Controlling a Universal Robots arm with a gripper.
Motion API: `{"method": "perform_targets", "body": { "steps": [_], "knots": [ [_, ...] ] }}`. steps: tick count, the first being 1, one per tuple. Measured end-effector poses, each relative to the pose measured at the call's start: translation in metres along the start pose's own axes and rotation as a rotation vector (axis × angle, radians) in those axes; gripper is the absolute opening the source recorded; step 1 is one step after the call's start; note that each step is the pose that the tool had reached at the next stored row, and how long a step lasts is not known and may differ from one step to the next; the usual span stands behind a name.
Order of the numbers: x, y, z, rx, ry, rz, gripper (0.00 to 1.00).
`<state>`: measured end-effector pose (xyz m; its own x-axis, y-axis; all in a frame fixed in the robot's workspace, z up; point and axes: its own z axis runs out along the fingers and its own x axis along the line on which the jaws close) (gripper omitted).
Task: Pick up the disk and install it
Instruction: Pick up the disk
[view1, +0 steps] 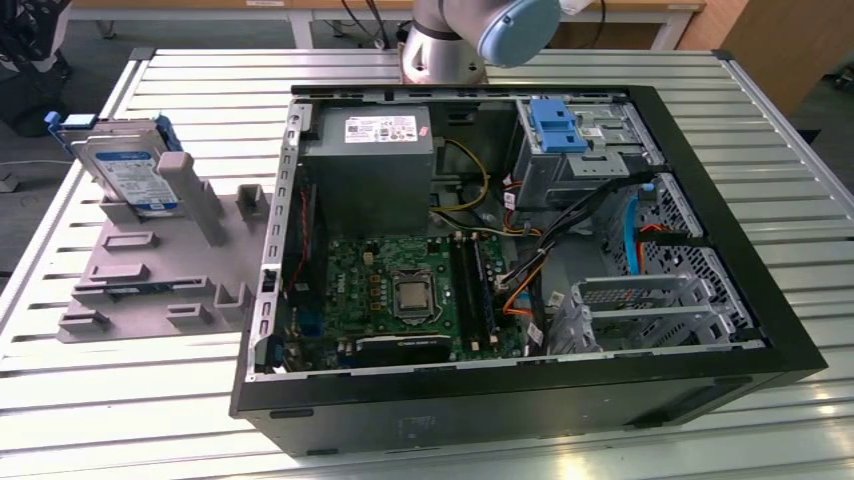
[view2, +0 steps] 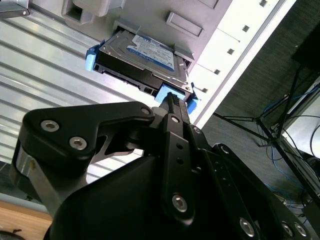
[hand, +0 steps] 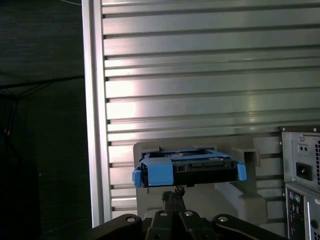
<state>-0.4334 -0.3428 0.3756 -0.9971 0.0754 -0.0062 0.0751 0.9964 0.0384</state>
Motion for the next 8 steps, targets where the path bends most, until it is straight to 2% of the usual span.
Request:
{"method": "perform_targets", "body": {
  "steps": [8],
  "knots": [
    [0.0,0.0,0.0,0.0,0.0,0.0,0.11]
  ]
}}
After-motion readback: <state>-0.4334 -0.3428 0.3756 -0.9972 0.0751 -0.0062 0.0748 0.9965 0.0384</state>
